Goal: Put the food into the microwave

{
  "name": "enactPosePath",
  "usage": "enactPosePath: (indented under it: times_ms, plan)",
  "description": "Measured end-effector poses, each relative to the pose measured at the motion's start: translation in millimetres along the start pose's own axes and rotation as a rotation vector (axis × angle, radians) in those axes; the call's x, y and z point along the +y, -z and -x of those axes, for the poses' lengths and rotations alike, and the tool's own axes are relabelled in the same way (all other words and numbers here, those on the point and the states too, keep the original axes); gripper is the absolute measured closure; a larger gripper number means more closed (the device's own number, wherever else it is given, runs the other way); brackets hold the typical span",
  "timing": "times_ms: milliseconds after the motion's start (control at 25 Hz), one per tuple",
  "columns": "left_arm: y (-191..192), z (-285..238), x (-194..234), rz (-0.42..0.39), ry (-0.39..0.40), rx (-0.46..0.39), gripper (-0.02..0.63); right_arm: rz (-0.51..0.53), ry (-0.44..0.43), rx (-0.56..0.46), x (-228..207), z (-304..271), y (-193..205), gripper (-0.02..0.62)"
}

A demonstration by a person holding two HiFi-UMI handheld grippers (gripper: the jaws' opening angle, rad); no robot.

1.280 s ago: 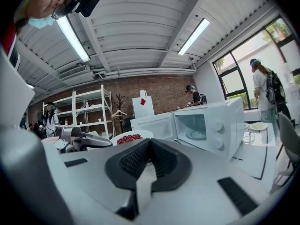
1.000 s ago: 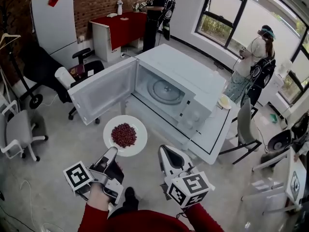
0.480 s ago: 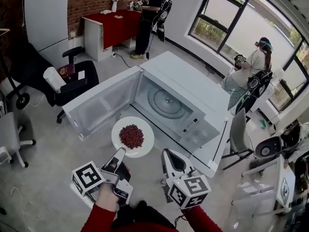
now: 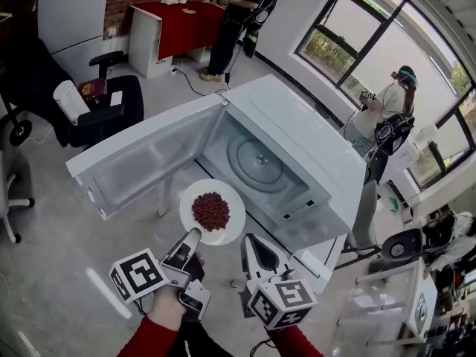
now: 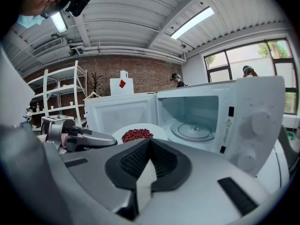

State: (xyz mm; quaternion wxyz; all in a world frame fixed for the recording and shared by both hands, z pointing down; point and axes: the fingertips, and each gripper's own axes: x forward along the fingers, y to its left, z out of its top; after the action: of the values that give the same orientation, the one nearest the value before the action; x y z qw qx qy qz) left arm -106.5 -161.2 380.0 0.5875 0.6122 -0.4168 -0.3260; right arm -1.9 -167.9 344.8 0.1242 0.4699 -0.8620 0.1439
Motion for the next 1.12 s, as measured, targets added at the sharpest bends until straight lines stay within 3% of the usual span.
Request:
enactPosePath:
  times_ms: [160, 320, 640, 760, 1120]
  plan:
    - [5.2, -26.2, -5.5, 0.049, 0.094, 0.002, 0.581, 0.012, 0.033, 0.010, -17.1, -10.7, 9.3, 0.581]
    - [5.2, -41.7, 6.8, 0.016, 0.058, 0.012, 0.581, 0.018, 0.065, 0.021, -35.5, -18.0, 15.5, 0.581]
    - [5.0, -79.0, 1.2, 0.059, 0.113, 0.034, 0.581, 0.029, 0.069, 0.020, -54.1, -34.8, 19.2, 0.581]
    - [4.0, -97.2, 0.9, 0.035, 0.122, 0.047, 0.581, 0.038, 0.077, 0.023, -61.2, -42.1, 19.7, 0.581]
    - [-2.4, -152.3, 8.2, 0.024, 0.064, 0.097, 0.581, 0.082, 0.131, 0.031, -88.1, -58.1, 6.8, 0.581]
